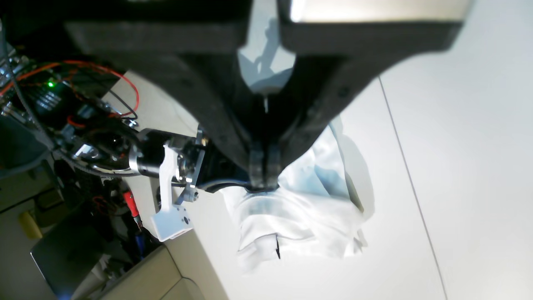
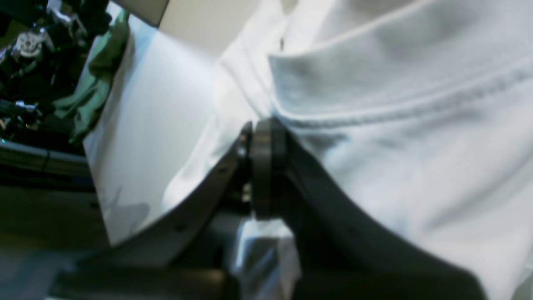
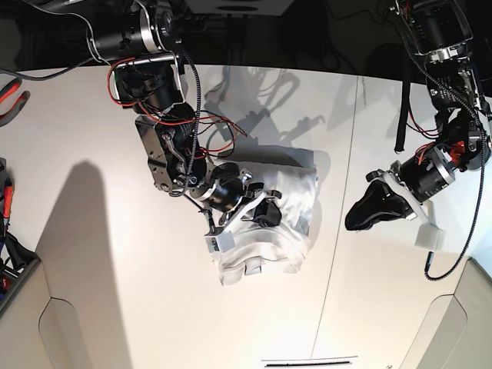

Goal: Layout the t-shirt on the table in an organized manner, then fold the t-shirt properly
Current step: 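Grasp the folded t-shirt with the right gripper and drag it beside the table edge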

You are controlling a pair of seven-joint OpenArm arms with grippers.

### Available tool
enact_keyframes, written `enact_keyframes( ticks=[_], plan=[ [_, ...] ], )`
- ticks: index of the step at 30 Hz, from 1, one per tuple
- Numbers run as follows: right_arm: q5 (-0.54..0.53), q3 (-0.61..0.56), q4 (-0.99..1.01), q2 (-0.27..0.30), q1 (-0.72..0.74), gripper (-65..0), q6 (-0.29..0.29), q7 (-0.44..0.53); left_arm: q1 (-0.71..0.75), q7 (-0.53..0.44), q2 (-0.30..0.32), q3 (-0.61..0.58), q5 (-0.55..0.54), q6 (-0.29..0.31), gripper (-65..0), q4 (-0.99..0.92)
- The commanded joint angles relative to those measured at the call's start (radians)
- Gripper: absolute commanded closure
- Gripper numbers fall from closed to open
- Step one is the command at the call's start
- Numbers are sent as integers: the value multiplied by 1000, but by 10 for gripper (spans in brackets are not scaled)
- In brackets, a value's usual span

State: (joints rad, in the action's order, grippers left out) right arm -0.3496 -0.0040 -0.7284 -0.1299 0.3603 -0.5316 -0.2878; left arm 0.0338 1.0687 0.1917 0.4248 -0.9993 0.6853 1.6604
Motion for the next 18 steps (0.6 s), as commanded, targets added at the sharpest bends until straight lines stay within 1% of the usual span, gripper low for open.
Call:
enact_keyframes(
  ticks=[1,2,4,7,10,11,14,16,18],
  plan=[
    [43,31,0,29,2,0,82,-50,-11,-22,11,2,-27,13,0,16],
    [43,60,-8,34,2,0,92,-72,-8,-22,11,2,-27,13,0,16],
    [44,122,-32,51,-1,0,90,-140,-8,-22,11,2,-27,13,0,16],
    [52,187,-92,100,-19,0,89,-220,-9,-26,11,2,-28,13,0,16],
    [63,213,-190,183,-63,0,83,-257,-9,-25,11,2,-27,13,0,16],
    [62,214,-226,217,-82,0,69,-272,-9,-25,11,2,-27,13,0,16],
    [50,213,-325,312,-140,0,-14,-343,-10,-28,11,2,-27,13,0,16],
    [24,212,-375,371,-177,0,-26,-377,-9,-39,10,2,-27,13,0,16],
    [8,211,-402,430,-211,0,-35,-383,-10,-41,10,2,-28,13,0,16]
  ],
)
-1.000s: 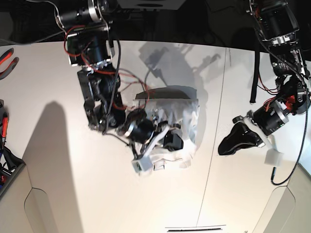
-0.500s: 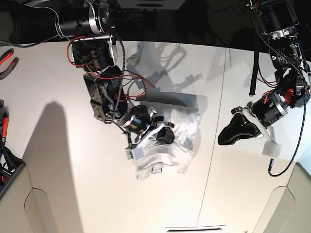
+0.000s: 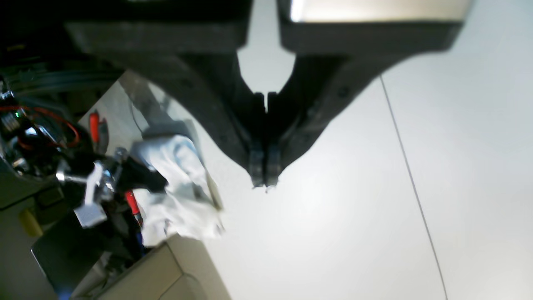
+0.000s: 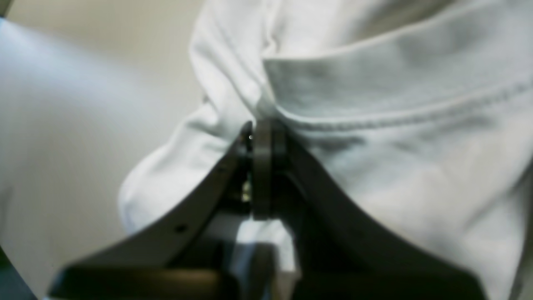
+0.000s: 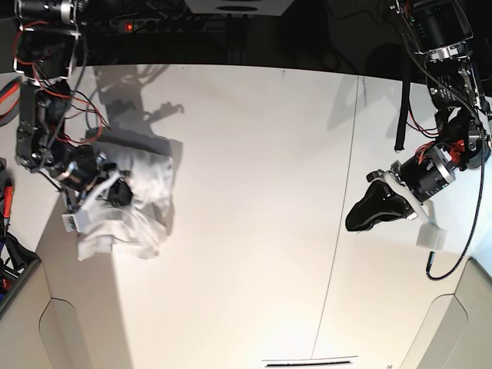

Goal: Layout the t-shirt on the table in an organized manner, then fold the t-shirt properly

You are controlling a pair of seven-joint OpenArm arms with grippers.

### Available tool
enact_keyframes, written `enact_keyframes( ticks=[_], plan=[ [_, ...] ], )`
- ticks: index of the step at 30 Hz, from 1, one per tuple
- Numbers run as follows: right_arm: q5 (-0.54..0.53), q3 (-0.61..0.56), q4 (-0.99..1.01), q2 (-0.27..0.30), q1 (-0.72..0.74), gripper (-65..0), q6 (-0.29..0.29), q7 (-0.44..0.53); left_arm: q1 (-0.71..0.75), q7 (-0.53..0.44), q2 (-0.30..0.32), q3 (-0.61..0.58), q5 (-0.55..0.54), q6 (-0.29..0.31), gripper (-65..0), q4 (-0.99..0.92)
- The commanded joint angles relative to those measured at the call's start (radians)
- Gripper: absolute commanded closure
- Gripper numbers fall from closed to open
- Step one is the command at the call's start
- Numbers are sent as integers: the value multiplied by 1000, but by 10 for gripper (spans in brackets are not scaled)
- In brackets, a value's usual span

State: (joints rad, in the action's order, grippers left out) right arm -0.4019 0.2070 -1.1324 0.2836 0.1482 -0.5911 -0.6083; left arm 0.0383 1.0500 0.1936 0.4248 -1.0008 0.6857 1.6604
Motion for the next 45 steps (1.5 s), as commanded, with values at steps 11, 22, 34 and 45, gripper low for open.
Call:
enact_keyframes(
  ticks=[11,22,34,45],
  plan=[
    [-24,0,-5,252,-77,0,14,-62,-13,-22,5,2,-27,12,0,16],
    [-158,27,-250,273,-71,0,17,-29,-25,-101,6,2,-35,12,0,16],
    [-265,243,-779,253,-222,0,30,-224,31,-75,63,239,-65,12,0,244],
    [-444,486,-970,21,-745,0,26,-383,515,199,100,723,-390,12,0,284]
  ],
)
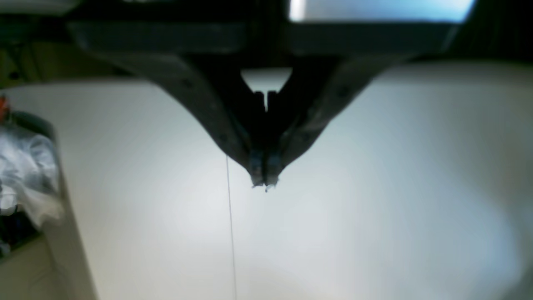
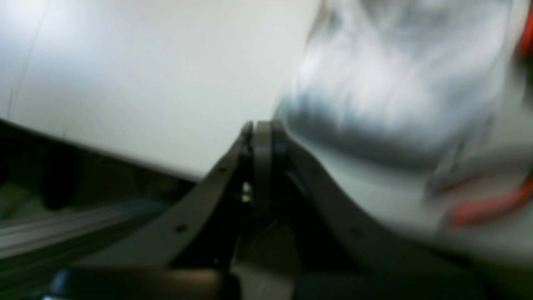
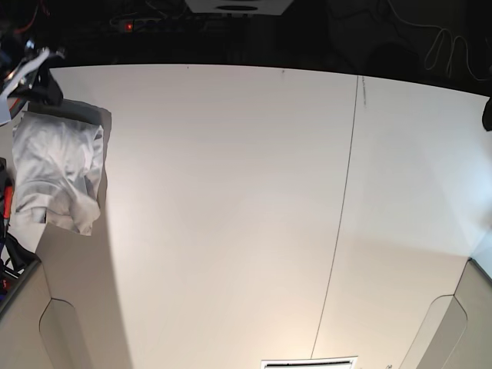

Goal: Layout the t-shirt on the table in an organized manner, then fold the t-shirt properly

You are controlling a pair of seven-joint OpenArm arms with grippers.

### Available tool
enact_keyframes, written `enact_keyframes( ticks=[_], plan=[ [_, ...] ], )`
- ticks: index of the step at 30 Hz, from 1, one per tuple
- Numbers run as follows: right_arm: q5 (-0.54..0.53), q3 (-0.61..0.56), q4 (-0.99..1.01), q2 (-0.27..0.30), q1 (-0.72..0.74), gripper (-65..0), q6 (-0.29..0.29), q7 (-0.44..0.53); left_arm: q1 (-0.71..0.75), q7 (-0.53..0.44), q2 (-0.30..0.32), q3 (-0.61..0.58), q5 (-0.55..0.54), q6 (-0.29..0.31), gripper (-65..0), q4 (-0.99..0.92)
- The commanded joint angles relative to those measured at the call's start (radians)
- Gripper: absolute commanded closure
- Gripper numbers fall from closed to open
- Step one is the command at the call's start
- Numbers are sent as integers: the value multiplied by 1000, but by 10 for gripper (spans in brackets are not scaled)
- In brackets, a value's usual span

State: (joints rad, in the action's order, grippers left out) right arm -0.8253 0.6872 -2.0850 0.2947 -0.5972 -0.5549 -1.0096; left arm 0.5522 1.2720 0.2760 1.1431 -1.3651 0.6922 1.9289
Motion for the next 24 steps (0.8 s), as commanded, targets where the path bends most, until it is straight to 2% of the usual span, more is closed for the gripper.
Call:
enact_keyframes(
  ticks=[1,4,6,8,10,13,16,19,22,23,24],
  plan=[
    [-33,19,-17,-10,-49,0,-10,17,47,5,18,32,-64,6,0,14],
    [-40,18,-6,-50,-180,0,-10,18,181,18,32,53,-95,6,0,-25],
    [-52,-10,26,-54,-253,0,-10,20,259,8,52,26,-94,6,0,-85],
    [-53,-52,82,-53,-304,0,-11,36,332,-11,82,-41,-92,6,0,-179],
    [-41,-109,176,-40,-335,0,-11,78,388,-81,114,-146,-48,6,0,-295],
    [41,-213,388,-6,-333,0,-11,207,414,-325,158,-356,117,6,0,-505],
    [150,-333,659,31,-267,0,-10,451,364,-692,187,-581,325,6,0,-733],
    [275,-448,961,40,-108,0,-10,698,233,-1011,192,-787,550,6,0,-950],
    [340,-559,1271,29,115,0,-2,809,64,-1161,177,-968,740,6,0,-1130],
    [340,-591,1365,19,191,0,5,827,11,-1188,164,-1018,780,-15,0,-1178],
    [341,-618,1452,6,261,0,14,831,-37,-1199,147,-1062,812,-72,0,-1220]
  ],
)
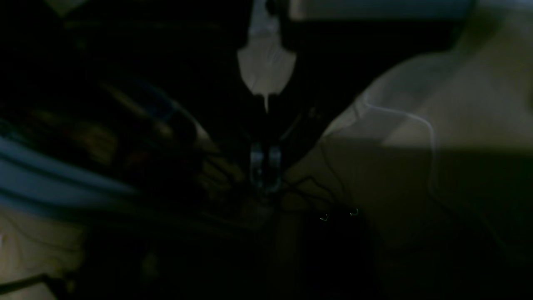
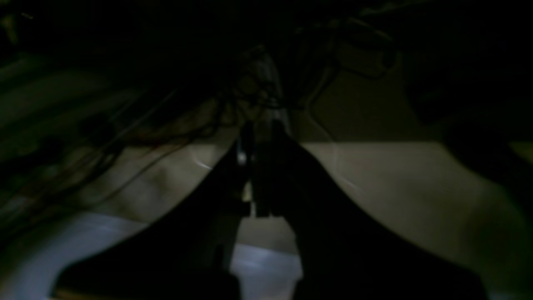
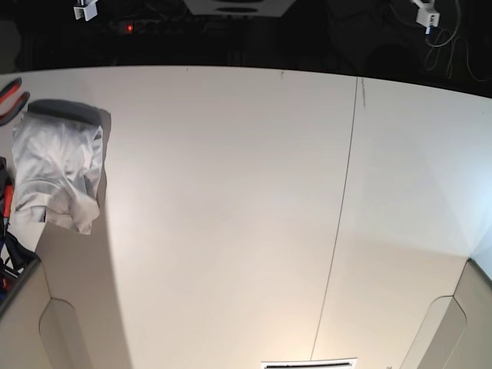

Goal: Layout the t-shirt on the table in an organized manner, then fold the t-shirt properly

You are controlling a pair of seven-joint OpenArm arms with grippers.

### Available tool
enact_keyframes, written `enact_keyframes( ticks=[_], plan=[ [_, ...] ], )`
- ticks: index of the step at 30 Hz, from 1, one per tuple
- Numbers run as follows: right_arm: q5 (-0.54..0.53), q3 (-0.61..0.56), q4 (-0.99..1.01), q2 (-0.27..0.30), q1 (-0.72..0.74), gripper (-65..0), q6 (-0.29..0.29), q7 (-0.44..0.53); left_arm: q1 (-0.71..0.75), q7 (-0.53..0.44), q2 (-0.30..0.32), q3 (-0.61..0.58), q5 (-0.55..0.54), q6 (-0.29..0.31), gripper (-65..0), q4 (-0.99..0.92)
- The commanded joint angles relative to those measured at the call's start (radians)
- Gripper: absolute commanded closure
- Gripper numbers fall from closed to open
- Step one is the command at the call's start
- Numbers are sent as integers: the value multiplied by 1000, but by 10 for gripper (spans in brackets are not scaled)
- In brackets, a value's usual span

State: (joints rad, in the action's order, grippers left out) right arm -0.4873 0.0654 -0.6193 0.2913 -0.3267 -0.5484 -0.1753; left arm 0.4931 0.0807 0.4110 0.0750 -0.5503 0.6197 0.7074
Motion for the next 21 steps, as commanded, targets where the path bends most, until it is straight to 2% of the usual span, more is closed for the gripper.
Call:
enact_keyframes(
  ticks=[1,4,7,12,15,21],
  plan=[
    [7,-18,62,-3,54,0,15,-4,-20,-10,-8,-32,24,-57,0,-33],
    [57,-63,201,-41,184,0,23,-4,-112,-11,-74,-126,100,-206,0,-97],
    [135,-83,218,-70,243,0,38,-4,-162,-13,-130,-187,195,-288,0,-111],
    [218,-85,204,-96,276,0,138,-5,-206,-22,-182,-227,320,-326,0,-110],
    [222,-85,204,-94,277,0,160,-5,-211,-30,-193,-227,331,-325,0,-110],
    [214,-85,198,-95,277,0,160,-4,-212,-30,-195,-227,331,-325,0,-110]
  ],
)
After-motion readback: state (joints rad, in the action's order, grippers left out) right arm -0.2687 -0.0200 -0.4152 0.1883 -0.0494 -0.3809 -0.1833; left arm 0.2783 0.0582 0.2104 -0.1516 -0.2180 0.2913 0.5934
